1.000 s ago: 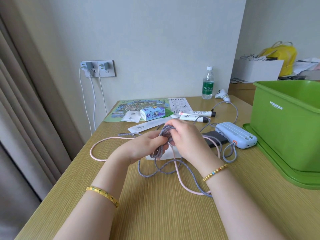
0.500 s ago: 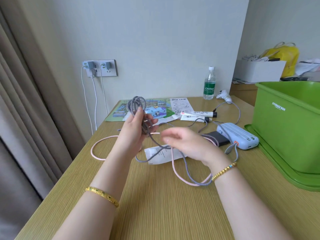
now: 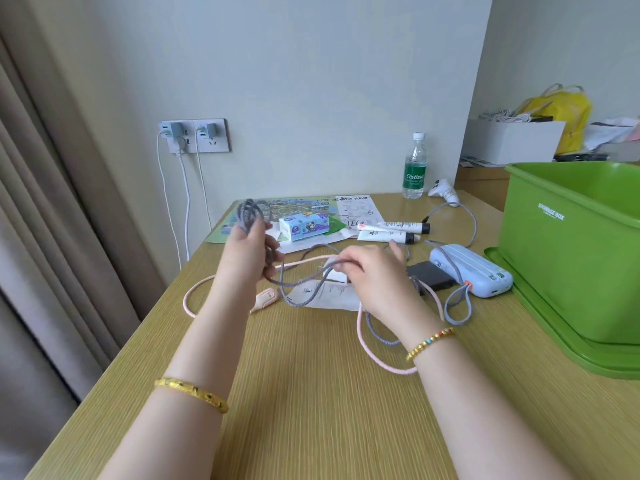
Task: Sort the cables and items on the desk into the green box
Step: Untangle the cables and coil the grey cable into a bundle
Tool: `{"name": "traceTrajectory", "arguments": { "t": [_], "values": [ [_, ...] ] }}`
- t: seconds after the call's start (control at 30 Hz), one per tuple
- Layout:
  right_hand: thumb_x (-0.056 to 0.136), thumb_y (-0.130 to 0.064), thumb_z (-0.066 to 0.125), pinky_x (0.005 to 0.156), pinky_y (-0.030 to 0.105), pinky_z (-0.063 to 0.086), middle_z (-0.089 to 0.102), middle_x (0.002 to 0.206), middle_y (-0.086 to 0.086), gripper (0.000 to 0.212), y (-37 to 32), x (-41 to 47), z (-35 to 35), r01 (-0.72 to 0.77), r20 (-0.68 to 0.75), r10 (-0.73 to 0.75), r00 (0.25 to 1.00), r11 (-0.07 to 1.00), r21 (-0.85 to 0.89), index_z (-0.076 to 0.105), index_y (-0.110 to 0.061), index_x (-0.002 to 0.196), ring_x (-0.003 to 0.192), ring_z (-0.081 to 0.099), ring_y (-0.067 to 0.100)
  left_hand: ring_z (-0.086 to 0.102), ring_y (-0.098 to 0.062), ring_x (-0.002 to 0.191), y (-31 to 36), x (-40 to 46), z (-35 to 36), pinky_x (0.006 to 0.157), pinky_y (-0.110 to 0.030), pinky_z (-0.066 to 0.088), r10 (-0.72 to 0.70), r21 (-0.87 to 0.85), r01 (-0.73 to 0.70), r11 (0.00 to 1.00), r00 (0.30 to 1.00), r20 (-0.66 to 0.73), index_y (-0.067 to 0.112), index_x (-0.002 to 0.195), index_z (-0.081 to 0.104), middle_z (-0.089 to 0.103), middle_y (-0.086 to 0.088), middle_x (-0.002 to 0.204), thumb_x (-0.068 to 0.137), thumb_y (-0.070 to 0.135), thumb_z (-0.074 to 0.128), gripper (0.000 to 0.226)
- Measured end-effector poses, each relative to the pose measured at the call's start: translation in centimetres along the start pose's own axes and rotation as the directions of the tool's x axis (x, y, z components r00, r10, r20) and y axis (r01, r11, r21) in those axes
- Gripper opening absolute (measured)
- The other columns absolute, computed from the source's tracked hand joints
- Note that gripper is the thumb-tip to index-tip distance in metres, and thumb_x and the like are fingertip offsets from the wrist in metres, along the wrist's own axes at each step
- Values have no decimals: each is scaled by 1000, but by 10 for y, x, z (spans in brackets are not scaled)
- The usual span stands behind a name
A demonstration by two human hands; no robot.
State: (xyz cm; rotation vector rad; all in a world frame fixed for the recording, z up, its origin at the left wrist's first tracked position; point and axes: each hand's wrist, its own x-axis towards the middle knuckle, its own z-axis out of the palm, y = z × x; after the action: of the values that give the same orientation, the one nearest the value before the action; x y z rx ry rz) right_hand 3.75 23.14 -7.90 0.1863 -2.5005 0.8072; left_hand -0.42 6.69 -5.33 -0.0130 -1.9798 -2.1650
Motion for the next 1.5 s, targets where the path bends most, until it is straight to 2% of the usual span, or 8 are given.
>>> {"name": "traceTrajectory", "arguments": {
  "t": [0.1,0.27,0.4,0.53,0.83,1.07,1.27,1.5],
  "values": [
    [91,-20,55,98,48,40,63,64,-10,16,1,2,-6,-18,-100,48,994,959,283,71,-18,88,70,62,18,46,-2,37,-5,-2,3,37,-15,39,70,293,-90,952,994,78,15,82,47,49,0,61,98,21,41,18],
    [90,-25,56,103,41,30,71,73,-2,19,5,2,-5,-11,-199,35,979,992,124,73,-21,98,73,49,2,41,-11,46,-11,-15,10,45,-21,37,-36,647,-264,715,911,411,13,91,54,45,4,58,94,43,43,32],
    [91,-27,54,107,32,14,72,90,5,22,9,2,-5,-18,-226,6,974,998,-52,70,-25,106,102,53,22,42,-12,46,-8,-24,12,50,-21,40,-117,582,-303,755,811,573,12,101,59,43,1,62,83,67,28,66],
    [92,-29,52,107,32,10,72,87,1,23,11,5,-4,-13,-205,-9,979,994,-106,70,-26,104,101,56,21,34,-6,44,-6,-26,10,42,-16,34,-94,430,-314,846,706,702,34,72,59,37,5,61,87,56,47,29],
    [88,-14,58,76,22,41,55,99,-2,6,13,8,-5,-89,-104,107,989,982,168,60,-18,92,84,56,11,46,-3,36,-14,-15,15,36,-12,36,31,343,-161,925,934,355,15,65,48,56,8,49,99,31,37,38],
    [87,-46,53,59,29,42,60,76,-6,26,12,-1,-12,-259,136,249,959,964,65,56,-21,80,71,57,15,72,-20,70,-8,-11,14,62,-31,60,-81,-98,108,989,965,250,12,91,52,75,-3,79,100,30,35,26],
    [92,-20,52,54,23,45,57,78,0,15,4,-2,-17,-336,376,236,896,915,225,64,-11,91,61,56,10,70,-17,95,-4,-16,18,72,-24,57,-33,-460,223,860,922,387,17,71,51,75,-8,94,101,33,26,43],
    [93,3,43,45,15,49,54,110,3,34,3,1,-18,-419,382,222,897,703,574,49,-6,125,67,64,9,40,-10,37,-4,-13,13,39,-18,36,-45,-277,144,950,941,334,14,73,42,49,2,52,100,30,29,35]
  ]
}}
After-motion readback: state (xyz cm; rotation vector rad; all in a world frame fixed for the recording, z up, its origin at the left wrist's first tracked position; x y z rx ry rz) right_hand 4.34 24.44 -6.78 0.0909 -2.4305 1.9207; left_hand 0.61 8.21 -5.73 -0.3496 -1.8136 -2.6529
